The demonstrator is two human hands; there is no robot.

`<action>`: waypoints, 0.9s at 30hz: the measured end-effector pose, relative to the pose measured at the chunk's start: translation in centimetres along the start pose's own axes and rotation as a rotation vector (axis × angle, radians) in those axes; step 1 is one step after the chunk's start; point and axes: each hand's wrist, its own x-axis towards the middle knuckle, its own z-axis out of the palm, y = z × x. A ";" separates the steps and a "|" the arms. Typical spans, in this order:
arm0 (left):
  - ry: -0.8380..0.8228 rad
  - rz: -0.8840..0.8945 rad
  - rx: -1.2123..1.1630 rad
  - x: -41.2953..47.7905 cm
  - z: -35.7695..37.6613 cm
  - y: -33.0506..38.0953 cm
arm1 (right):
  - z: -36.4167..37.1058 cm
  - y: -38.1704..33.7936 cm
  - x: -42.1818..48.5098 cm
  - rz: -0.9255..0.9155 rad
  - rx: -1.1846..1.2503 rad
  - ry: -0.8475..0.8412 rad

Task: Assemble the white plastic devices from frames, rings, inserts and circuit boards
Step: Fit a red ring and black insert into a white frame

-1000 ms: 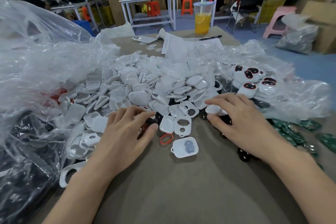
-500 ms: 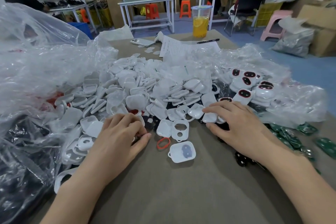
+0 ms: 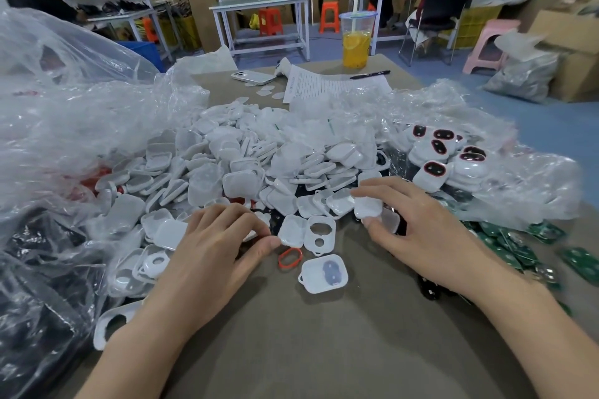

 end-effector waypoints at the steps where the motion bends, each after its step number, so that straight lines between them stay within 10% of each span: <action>1: -0.002 -0.001 -0.001 0.0 0.0 0.1 | 0.0 0.0 0.0 0.003 0.005 0.006; 27: 0.074 0.009 -0.032 0.3 0.2 0.3 | -0.5 -0.6 0.1 0.032 0.059 0.029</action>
